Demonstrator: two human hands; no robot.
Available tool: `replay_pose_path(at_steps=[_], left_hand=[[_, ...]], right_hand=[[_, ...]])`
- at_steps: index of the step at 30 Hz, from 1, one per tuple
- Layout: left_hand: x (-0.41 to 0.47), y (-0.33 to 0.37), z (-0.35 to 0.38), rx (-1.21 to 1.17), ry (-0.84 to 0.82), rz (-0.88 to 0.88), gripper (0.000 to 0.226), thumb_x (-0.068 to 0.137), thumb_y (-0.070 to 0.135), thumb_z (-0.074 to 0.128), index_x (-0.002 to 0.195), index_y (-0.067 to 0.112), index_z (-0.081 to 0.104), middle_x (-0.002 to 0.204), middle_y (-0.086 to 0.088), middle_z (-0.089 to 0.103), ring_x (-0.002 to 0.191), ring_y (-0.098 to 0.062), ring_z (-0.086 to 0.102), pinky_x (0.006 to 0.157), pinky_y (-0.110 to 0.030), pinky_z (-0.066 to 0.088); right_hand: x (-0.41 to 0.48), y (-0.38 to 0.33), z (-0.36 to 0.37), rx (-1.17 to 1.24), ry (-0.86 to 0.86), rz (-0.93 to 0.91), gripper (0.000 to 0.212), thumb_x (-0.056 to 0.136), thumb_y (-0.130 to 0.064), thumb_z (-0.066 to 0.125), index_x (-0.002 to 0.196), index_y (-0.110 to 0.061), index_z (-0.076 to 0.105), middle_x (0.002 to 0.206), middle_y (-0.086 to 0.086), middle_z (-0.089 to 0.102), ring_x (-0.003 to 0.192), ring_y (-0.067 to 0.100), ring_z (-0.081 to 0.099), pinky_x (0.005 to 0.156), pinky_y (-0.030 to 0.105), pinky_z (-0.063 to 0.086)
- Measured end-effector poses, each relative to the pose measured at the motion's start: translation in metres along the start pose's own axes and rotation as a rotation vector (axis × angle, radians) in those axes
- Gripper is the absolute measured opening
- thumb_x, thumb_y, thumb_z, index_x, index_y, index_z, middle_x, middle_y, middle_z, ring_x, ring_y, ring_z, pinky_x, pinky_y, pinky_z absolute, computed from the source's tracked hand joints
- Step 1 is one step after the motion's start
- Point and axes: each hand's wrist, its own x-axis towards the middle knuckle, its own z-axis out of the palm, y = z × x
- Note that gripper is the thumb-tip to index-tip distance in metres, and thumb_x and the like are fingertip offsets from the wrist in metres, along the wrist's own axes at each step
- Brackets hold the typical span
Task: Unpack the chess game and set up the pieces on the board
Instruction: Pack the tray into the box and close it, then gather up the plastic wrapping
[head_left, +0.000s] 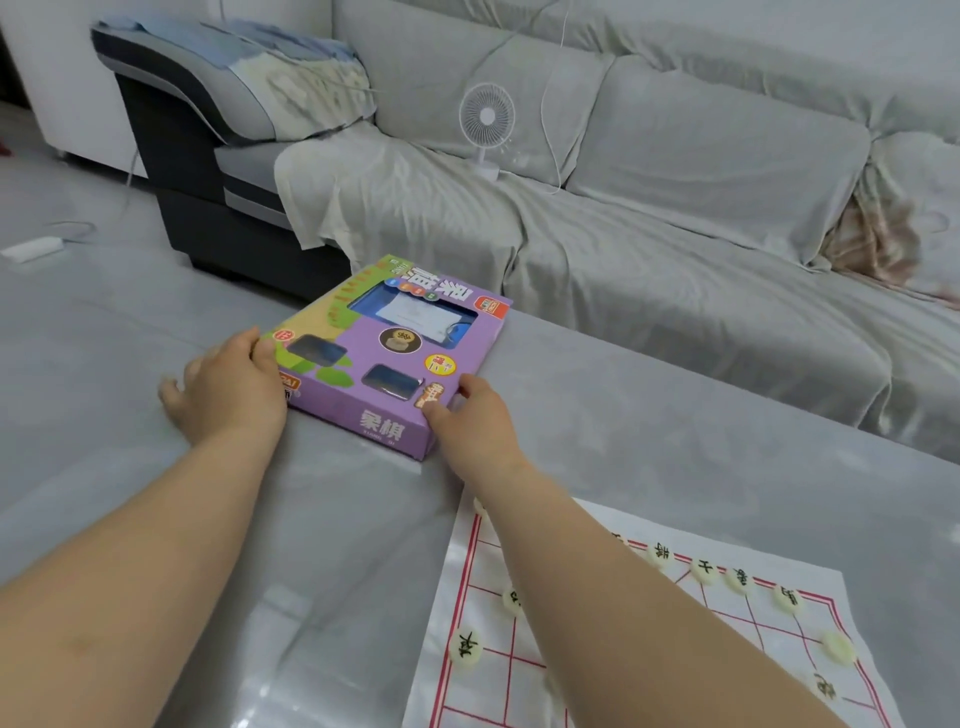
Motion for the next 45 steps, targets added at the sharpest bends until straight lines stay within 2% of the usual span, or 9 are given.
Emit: replay_pose_path(at_steps=[3, 9, 15, 19, 28, 35, 39, 42, 45], left_hand=[[-0.007, 0.002, -0.003, 0.029, 0.03, 0.09, 0.037, 0.096, 0.024, 0.034, 0.128, 0.01, 0.049, 0.133, -0.018, 0.047, 0.122, -0.035, 0.038, 0.109, -0.043, 0.011], [-0.031, 0.004, -0.008, 0.052, -0.045, 0.51, 0.033, 0.089, 0.001, 0.046, 0.12, 0.003, 0.056, 0.132, -0.016, 0.05, 0.12, -0.036, 0.044, 0.1, -0.045, 0.025], [-0.018, -0.003, -0.021, -0.145, -0.182, 0.197, 0.063, 0.083, -0.011, 0.041, 0.141, 0.0, 0.021, 0.146, -0.02, 0.025, 0.134, -0.034, 0.022, 0.11, -0.035, 0.017], [-0.002, -0.011, -0.016, -0.17, -0.276, 0.174, 0.063, 0.087, -0.006, 0.042, 0.143, 0.009, 0.02, 0.147, -0.014, 0.028, 0.133, -0.03, 0.029, 0.108, -0.035, 0.023], [-0.002, -0.013, -0.009, -0.09, -0.177, 0.291, 0.049, 0.086, 0.004, 0.054, 0.133, 0.011, 0.042, 0.132, -0.017, 0.044, 0.117, -0.034, 0.044, 0.097, -0.038, 0.034], [-0.025, -0.016, -0.025, -0.052, -0.105, 0.408, 0.049, 0.084, 0.001, 0.056, 0.132, 0.001, 0.043, 0.139, -0.02, 0.039, 0.128, -0.034, 0.035, 0.105, -0.04, 0.027], [-0.072, -0.015, -0.044, -0.052, -0.221, 0.478, 0.037, 0.086, 0.005, 0.055, 0.123, 0.0, 0.054, 0.133, -0.019, 0.047, 0.122, -0.037, 0.043, 0.103, -0.042, 0.03], [-0.125, -0.007, -0.06, -0.055, -0.37, 0.597, 0.046, 0.078, 0.025, 0.045, 0.115, 0.003, 0.061, 0.127, -0.016, 0.054, 0.117, -0.037, 0.049, 0.1, -0.045, 0.032], [-0.177, 0.008, -0.073, -0.049, -0.512, 0.713, 0.044, 0.083, 0.029, 0.042, 0.117, 0.01, 0.061, 0.128, -0.009, 0.054, 0.118, -0.032, 0.049, 0.101, -0.042, 0.032]], right_hand=[[-0.009, 0.001, -0.011, -0.018, -0.019, -0.026, 0.044, 0.092, -0.018, 0.05, 0.134, -0.011, 0.039, 0.137, 0.003, 0.046, 0.121, 0.019, 0.048, 0.092, 0.022, 0.038], [-0.037, 0.012, -0.063, -0.236, -0.015, -0.101, 0.047, 0.091, -0.016, 0.051, 0.136, -0.018, 0.038, 0.137, 0.0, 0.045, 0.107, 0.017, 0.05, 0.095, 0.027, 0.038], [-0.033, 0.01, -0.056, -0.395, -0.132, -0.12, 0.068, 0.088, -0.025, 0.058, 0.144, -0.018, 0.02, 0.151, 0.003, 0.023, 0.137, 0.019, 0.026, 0.109, 0.029, 0.026], [-0.021, 0.005, -0.022, -0.605, -0.142, -0.259, 0.086, 0.083, -0.038, 0.062, 0.146, -0.024, 0.006, 0.155, 0.003, -0.004, 0.143, 0.022, -0.002, 0.116, 0.034, 0.008], [-0.002, 0.008, 0.003, -0.916, -0.013, -0.429, 0.05, 0.094, -0.028, 0.042, 0.139, -0.011, 0.028, 0.147, 0.006, 0.027, 0.137, 0.023, 0.018, 0.113, 0.028, 0.011], [-0.026, 0.002, -0.046, -0.633, -0.006, -0.389, 0.055, 0.089, -0.026, 0.054, 0.139, -0.02, 0.033, 0.15, -0.002, 0.026, 0.136, 0.017, 0.026, 0.107, 0.021, 0.019], [-0.071, 0.02, -0.126, -0.511, 0.119, -0.319, 0.029, 0.086, -0.016, 0.059, 0.115, -0.014, 0.059, 0.117, -0.002, 0.052, 0.096, 0.013, 0.05, 0.086, 0.018, 0.036], [-0.112, 0.045, -0.185, -0.585, 0.148, -0.139, 0.019, 0.086, -0.014, 0.059, 0.104, -0.014, 0.064, 0.084, -0.014, 0.049, 0.068, 0.003, 0.046, 0.075, 0.021, 0.038], [-0.15, 0.072, -0.224, -0.669, 0.135, 0.036, 0.02, 0.087, -0.014, 0.058, 0.105, -0.013, 0.065, 0.091, -0.005, 0.056, 0.068, 0.002, 0.045, 0.073, 0.019, 0.033]])
